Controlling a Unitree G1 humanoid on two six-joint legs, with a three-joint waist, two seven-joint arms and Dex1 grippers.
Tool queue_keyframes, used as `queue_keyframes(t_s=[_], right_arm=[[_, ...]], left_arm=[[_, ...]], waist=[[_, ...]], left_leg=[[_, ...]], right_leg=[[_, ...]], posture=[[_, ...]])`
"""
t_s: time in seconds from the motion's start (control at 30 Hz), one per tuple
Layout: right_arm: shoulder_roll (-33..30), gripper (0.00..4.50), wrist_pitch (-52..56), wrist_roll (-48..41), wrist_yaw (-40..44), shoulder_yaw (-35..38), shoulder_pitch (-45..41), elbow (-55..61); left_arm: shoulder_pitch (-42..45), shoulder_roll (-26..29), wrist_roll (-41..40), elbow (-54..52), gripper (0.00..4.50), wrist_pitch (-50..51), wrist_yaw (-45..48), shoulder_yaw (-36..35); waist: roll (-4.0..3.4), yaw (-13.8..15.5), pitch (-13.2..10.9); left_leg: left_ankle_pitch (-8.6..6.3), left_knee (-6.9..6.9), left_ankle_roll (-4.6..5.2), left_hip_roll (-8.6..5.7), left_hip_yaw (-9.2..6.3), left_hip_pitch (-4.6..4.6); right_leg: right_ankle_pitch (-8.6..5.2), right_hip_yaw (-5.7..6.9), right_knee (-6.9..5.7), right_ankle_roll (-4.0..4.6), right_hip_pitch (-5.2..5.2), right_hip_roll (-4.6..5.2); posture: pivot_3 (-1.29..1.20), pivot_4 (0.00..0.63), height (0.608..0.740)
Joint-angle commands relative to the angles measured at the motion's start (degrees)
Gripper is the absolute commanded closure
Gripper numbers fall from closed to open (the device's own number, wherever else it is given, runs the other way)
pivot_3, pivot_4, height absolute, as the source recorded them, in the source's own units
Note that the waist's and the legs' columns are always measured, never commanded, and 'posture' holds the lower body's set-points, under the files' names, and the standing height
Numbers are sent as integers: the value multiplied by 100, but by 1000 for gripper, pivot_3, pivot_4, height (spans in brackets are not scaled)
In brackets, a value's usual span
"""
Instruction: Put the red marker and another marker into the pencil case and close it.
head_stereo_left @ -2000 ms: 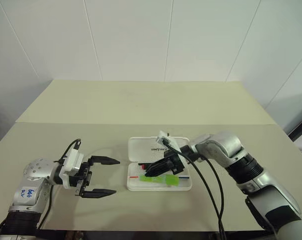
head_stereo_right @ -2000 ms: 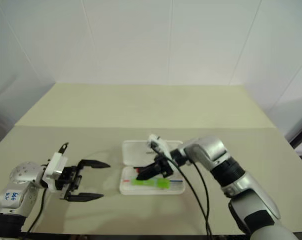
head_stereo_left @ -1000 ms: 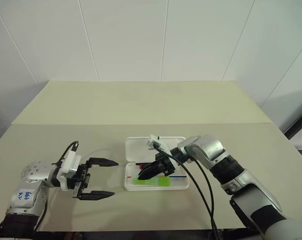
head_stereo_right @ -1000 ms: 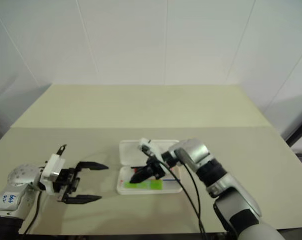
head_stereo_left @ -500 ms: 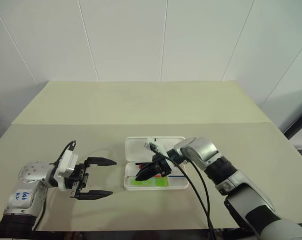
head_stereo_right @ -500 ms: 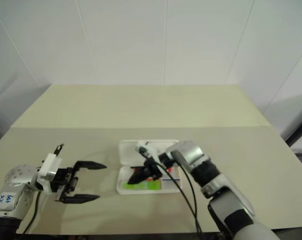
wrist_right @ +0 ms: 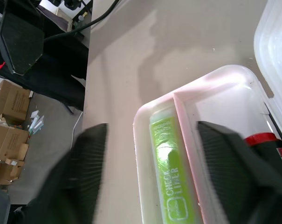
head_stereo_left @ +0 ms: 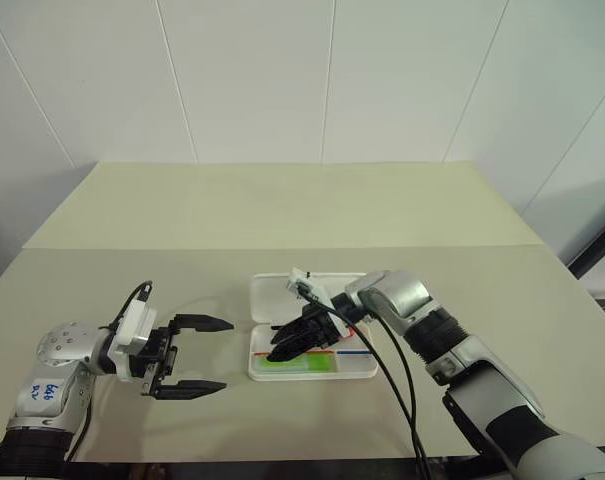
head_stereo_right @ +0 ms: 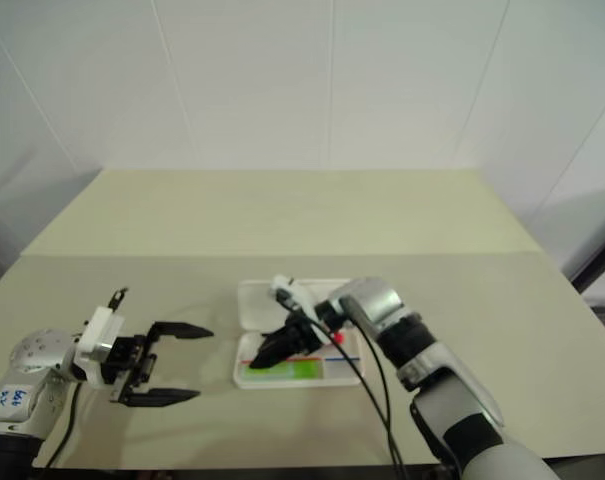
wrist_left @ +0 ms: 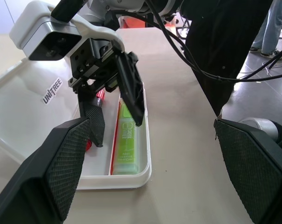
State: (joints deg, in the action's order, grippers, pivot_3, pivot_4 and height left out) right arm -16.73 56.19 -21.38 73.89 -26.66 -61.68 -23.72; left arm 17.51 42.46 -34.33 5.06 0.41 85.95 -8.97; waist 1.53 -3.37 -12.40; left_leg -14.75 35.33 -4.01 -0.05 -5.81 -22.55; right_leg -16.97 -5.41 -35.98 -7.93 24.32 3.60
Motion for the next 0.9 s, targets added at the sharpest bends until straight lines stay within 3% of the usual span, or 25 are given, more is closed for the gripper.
queue_keyframes(t_s=[0.03, 0.3, 0.53, 0.7, 0.9], right_arm=[[-60, 41, 89, -116, 19, 227, -77, 402], [-666, 41, 1419, -903, -547, 869, 548, 2741], [-1655, 41, 3018, -1666, -1569, 1949, 1762, 5192], [-2809, 41, 2699, -1282, -2290, 2040, 2532, 5937], [-3050, 41, 2535, -990, -3132, 2719, 3079, 6134]], left_arm=[[104, 3, -99, -100, 0, -67, 122, -88], [120, -64, -127, -97, 0, -50, 167, -50], [407, -227, -26, 228, 0, -141, 264, 127], [745, -372, 28, 575, 0, -240, 407, 319], [1181, -536, 79, 1033, 0, -386, 593, 577]], waist=[[0, 3, 0], [3, 32, 2], [4, 124, 3], [7, 179, 4], [7, 178, 5]], left_leg=[[0, 0, 0, 0, 0, -1], [0, 8, -1, 0, -3, -26], [-2, 41, 3, -4, -10, -50], [-4, 70, 7, -8, -7, -53], [2, 77, 17, -6, 1, -51]], right_leg=[[0, 0, 0, 0, 0, 0], [0, 6, 1, 0, 20, 3], [2, 12, -1, -3, 22, 6], [11, 11, 0, -10, 13, 4], [29, 3, 2, -17, 9, -2]], posture=[[0, 150, 740], [0, 150, 740], [0, 150, 740], [0, 150, 740], [0, 150, 740]])
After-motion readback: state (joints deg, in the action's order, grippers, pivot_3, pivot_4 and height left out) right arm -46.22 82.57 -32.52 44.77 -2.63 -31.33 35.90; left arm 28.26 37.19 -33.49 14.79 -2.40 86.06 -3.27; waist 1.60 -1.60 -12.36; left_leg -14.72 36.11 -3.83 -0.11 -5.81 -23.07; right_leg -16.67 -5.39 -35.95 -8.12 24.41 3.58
